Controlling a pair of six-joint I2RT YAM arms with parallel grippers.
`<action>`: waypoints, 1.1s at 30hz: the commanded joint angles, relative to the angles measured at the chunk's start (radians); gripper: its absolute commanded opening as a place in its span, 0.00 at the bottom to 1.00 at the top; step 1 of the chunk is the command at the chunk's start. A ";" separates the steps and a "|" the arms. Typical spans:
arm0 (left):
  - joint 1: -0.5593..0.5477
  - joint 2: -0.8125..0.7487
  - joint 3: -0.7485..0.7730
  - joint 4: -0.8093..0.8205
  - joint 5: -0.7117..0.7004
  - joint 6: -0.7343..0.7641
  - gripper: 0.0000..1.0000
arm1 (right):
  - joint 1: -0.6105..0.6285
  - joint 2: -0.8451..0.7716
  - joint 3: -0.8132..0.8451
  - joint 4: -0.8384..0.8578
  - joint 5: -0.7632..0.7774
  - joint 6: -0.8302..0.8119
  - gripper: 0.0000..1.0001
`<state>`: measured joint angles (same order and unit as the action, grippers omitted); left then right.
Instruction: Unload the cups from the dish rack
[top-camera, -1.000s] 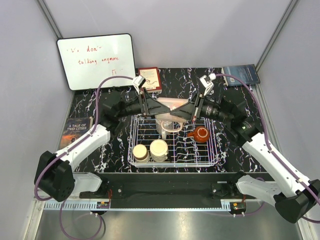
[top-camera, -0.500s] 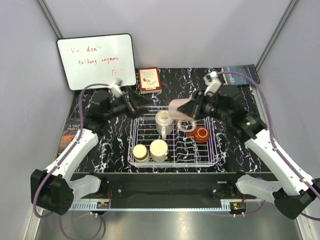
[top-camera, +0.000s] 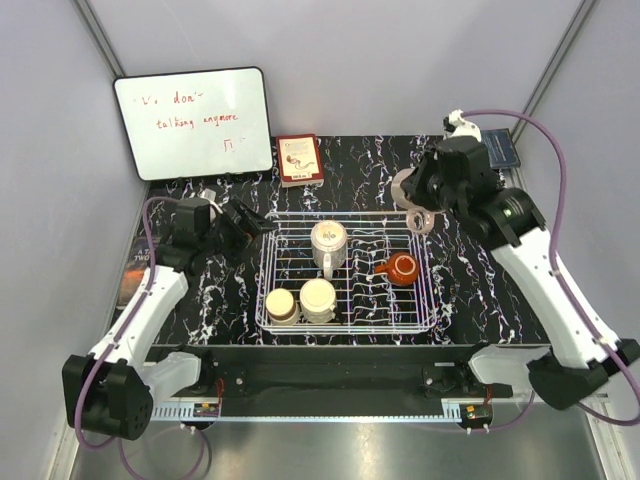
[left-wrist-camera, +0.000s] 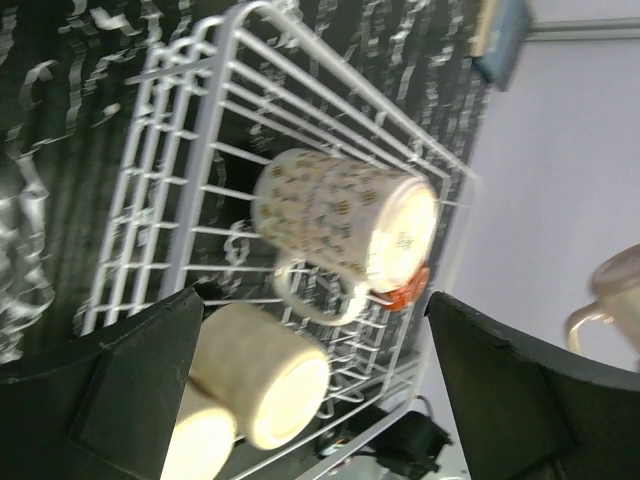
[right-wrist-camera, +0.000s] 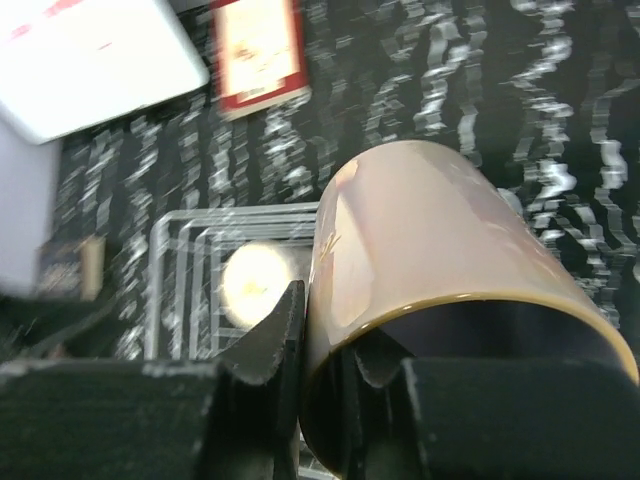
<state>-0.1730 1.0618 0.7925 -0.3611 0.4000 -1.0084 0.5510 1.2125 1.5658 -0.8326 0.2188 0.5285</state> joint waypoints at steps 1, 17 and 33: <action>-0.002 -0.029 0.074 -0.134 -0.067 0.115 0.98 | -0.127 0.116 0.132 -0.052 0.189 -0.012 0.00; -0.065 -0.011 0.166 -0.349 -0.250 0.330 0.99 | -0.603 0.649 0.421 -0.189 0.125 0.031 0.00; -0.082 0.053 0.155 -0.332 -0.245 0.358 0.98 | -0.648 0.972 0.525 -0.160 0.021 0.022 0.00</action>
<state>-0.2497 1.0904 0.9352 -0.7193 0.1608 -0.6773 -0.0837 2.1643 2.0247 -1.0336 0.2565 0.5579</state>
